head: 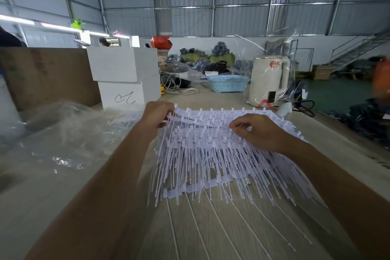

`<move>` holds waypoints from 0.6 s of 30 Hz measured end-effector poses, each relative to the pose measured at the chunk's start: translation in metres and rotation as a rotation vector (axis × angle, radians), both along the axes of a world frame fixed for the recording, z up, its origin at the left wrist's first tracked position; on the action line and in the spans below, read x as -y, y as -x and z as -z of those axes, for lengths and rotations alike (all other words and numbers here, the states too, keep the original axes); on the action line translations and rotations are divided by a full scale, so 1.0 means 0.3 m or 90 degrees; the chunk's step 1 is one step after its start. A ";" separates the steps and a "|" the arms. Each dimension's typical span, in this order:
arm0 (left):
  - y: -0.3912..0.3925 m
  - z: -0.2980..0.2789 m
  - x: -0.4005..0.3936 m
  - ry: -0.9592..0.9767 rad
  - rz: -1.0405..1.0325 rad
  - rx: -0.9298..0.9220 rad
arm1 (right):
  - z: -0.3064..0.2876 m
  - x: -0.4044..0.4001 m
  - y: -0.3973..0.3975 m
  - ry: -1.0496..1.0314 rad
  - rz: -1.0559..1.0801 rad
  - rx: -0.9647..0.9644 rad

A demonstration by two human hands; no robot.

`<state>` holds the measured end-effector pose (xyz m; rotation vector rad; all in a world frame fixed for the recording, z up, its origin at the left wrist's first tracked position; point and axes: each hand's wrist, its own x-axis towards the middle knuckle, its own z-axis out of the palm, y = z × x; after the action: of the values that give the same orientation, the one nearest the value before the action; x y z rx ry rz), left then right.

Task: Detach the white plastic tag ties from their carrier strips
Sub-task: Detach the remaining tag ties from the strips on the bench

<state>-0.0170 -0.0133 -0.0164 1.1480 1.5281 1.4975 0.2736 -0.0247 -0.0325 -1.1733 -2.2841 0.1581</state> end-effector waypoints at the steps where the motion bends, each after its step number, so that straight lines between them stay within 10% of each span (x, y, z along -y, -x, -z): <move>1: -0.003 0.011 0.000 0.000 -0.003 -0.004 | -0.001 0.002 0.002 0.003 -0.004 0.002; 14: -0.054 -0.015 -0.010 -0.196 -0.047 -0.126 | -0.016 0.011 0.017 0.020 -0.014 -0.003; 18: -0.089 -0.078 0.028 -0.274 0.017 0.010 | -0.019 0.012 0.011 0.006 -0.010 -0.013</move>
<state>0.0098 -0.0217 0.0070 1.3850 1.2027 1.8681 0.2702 -0.0282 -0.0269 -1.1539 -2.2771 0.1869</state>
